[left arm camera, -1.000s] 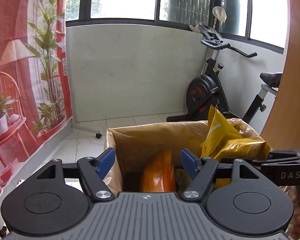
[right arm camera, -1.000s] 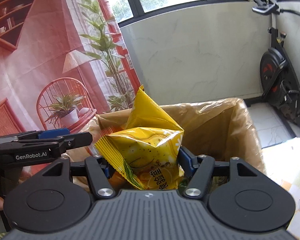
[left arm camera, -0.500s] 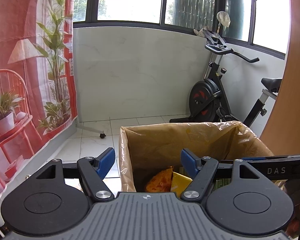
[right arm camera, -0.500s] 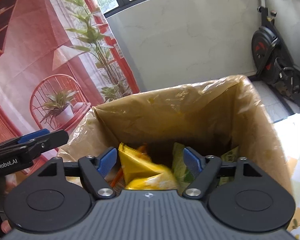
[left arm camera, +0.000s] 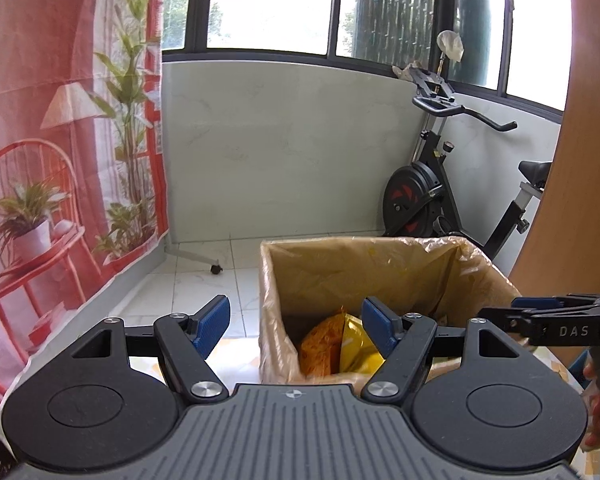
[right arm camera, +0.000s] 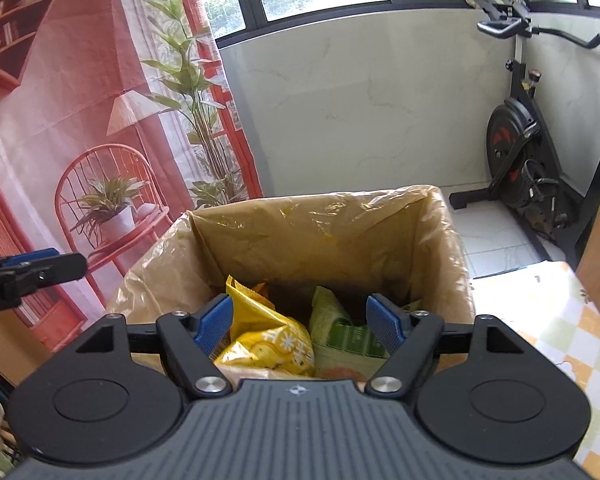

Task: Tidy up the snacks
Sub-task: 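Lift both open tools out of the box and back toward the table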

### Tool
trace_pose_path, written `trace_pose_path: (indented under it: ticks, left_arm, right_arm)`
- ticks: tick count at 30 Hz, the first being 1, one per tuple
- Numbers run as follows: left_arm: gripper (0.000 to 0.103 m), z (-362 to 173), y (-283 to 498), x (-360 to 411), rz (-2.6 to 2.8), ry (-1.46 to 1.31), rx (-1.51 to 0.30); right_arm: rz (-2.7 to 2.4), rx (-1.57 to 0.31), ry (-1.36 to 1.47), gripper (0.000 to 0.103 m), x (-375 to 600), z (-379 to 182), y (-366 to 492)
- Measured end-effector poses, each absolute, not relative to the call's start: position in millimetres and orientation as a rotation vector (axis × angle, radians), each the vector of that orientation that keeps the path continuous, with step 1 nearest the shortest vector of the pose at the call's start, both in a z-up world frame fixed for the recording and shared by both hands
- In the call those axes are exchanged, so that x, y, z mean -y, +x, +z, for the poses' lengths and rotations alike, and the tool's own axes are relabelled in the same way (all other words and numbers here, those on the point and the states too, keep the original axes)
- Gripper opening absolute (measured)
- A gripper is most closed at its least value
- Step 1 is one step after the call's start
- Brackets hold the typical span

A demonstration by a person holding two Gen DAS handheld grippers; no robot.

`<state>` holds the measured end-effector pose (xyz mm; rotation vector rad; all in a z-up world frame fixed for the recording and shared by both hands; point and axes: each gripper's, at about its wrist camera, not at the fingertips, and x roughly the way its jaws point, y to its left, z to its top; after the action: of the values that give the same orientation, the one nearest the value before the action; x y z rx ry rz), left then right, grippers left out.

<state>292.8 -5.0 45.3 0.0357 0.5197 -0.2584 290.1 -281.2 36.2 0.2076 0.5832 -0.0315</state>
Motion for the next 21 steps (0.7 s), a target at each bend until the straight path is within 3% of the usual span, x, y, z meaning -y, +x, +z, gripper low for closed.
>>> trace_pose_path:
  ticks: [6, 9, 21]
  left_arm:
    - [0.076, 39.9, 278.2, -11.3, -0.254, 0.039, -0.539]
    - [0.085, 34.6, 267.5, -19.0, -0.289, 0.022, -0.539]
    - [0.091, -4.8, 231.6, -22.3, -0.331, 0.007, -0.528]
  right_arm:
    - [-0.024, -0.554, 0.141, 0.076, 275.7, 36.3, 264.5]
    - [-0.015, -0.533, 0.103, 0.076, 272.9, 33.2, 252.1]
    - [-0.02, -0.447, 0.104, 0.076, 299.2, 7.4, 200.2]
